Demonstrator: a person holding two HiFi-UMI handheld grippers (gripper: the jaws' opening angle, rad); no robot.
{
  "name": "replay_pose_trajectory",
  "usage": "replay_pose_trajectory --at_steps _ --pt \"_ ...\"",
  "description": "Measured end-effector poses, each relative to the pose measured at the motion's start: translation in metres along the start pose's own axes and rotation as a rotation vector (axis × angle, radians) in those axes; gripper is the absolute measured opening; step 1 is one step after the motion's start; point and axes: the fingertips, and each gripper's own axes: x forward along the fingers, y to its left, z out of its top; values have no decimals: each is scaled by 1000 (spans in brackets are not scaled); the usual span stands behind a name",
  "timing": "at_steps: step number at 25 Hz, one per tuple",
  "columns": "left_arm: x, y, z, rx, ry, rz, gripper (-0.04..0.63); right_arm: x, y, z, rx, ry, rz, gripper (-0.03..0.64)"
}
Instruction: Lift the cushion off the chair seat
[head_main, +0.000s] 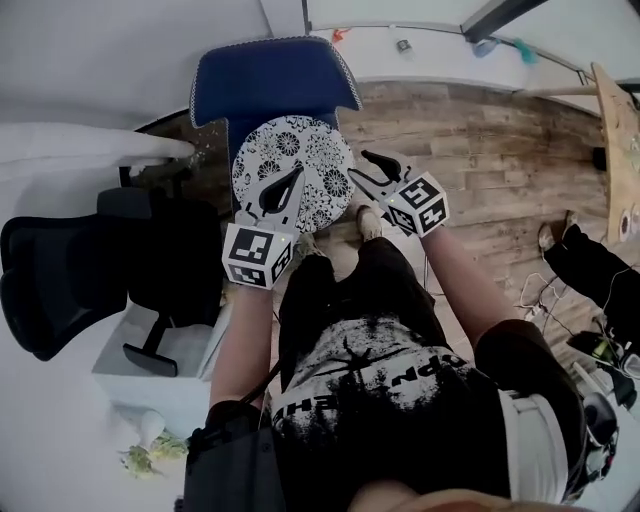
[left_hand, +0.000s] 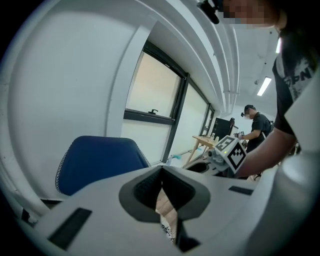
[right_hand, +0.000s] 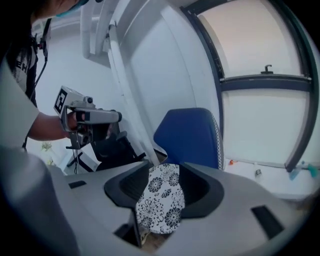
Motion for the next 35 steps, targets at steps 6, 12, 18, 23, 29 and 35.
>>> replay_pose_trajectory --at_steps 6,12,18,23,29,35 --pt "34 12 -28 -50 22 12 12 35 -43 -62 -1 160 -6 190" --pt "68 32 -63 -86 39 30 12 86 -80 -128 53 269 -16 227" --pt "97 38 -93 -130 56 13 12 128 -112 -196 113 390 -33 237" --pt "103 50 -119 -131 80 28 12 154 -126 -246 96 497 -34 238" --pt "105 75 -137 -206 60 82 12 177 -142 -268 122 539 -39 238" --pt "100 83 -144 -238 49 96 12 187 -135 -287 186 542 -8 235"
